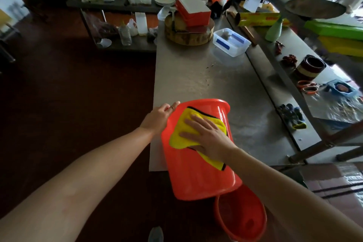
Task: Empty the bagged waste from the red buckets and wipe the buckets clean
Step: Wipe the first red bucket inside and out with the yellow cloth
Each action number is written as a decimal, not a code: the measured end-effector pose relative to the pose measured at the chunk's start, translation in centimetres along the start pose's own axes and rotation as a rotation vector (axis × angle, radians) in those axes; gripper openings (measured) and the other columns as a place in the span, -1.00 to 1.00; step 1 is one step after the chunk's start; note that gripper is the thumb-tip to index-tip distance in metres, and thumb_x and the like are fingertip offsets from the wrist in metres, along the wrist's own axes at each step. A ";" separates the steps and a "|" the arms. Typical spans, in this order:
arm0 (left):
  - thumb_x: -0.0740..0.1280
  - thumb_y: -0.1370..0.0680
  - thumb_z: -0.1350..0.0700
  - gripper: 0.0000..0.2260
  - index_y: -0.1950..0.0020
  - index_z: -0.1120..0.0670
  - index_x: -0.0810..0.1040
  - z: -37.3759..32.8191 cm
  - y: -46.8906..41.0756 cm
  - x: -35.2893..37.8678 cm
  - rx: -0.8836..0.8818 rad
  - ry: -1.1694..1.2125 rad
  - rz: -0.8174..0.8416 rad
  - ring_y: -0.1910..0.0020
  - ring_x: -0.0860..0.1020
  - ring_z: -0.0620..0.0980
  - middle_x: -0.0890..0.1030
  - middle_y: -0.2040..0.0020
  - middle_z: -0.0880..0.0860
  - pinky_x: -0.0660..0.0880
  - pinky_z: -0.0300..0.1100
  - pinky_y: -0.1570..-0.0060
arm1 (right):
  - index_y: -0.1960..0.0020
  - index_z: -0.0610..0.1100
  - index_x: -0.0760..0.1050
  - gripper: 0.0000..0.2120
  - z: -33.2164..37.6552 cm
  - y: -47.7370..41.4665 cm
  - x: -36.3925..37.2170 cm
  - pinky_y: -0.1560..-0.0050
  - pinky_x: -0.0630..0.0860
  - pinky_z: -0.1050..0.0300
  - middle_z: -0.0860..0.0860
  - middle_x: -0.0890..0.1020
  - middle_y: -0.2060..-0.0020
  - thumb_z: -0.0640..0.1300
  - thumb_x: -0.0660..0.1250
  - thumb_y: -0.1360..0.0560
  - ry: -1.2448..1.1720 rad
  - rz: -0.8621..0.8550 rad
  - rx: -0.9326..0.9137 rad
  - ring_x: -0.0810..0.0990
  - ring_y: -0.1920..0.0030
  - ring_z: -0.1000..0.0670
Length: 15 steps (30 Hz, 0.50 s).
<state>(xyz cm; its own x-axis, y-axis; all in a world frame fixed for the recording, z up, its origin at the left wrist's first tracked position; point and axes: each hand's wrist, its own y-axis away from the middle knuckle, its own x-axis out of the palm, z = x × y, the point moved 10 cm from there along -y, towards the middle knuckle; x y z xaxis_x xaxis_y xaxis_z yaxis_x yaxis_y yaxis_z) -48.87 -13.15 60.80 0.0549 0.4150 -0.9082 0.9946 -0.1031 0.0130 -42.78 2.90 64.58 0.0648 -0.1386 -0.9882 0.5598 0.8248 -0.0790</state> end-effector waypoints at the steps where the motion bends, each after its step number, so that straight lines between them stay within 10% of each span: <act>1: 0.12 -0.71 0.19 -0.46 -0.65 -0.12 0.07 0.2 -0.1 0.2 -0.013 0.027 0.012 -0.25 0.47 0.14 0.44 -0.30 0.09 0.48 0.12 -0.17 | -0.50 0.18 0.38 -0.51 -0.6 -1.0 -0.3 -0.49 0.24 -0.29 -0.03 0.27 -0.58 0.15 0.31 -0.59 0.007 -0.014 0.018 0.11 -0.61 -0.16; 15: 0.06 -0.70 0.19 -0.48 -0.64 -0.11 0.10 0.9 0.6 -0.4 -0.042 0.082 0.040 0.01 0.55 0.11 0.47 -0.19 0.10 0.53 0.09 -0.06 | -0.54 0.21 0.30 -0.47 6.6 12.3 4.9 -0.46 0.27 -0.36 0.02 0.19 -0.61 0.13 0.32 -0.60 0.016 -0.098 -0.257 0.12 -0.61 -0.16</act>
<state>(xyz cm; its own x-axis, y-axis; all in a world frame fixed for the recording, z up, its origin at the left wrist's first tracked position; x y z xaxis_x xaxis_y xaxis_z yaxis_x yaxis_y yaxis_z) -48.38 -14.16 60.80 0.0998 0.4842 -0.8692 0.9942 -0.0841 0.0673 -30.17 8.72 59.66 0.0060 -0.2174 -0.9761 0.3351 0.9201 -0.2028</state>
